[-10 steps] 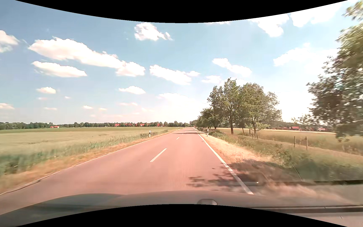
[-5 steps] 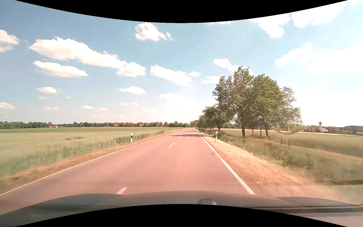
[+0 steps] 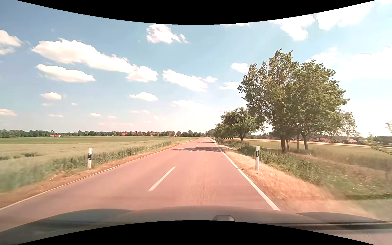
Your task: Follow the waypoints while adhering to traffic rules and regulations
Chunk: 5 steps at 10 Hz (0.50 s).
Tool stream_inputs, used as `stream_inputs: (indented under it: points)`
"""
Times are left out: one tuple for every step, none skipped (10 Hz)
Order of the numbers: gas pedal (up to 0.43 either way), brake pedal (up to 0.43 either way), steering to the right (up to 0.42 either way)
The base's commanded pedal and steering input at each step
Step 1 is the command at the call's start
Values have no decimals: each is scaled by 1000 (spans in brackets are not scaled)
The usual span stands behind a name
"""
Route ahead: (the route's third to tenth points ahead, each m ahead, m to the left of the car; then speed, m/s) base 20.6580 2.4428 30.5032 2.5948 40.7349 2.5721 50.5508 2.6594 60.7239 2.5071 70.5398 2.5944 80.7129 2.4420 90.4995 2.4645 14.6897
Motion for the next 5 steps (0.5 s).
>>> stream_inputs:
  points:
    - [110,0,1]
    - [110,0,0]
    - [110,0,0]
    - [110,0,0]
    - [110,0,0]
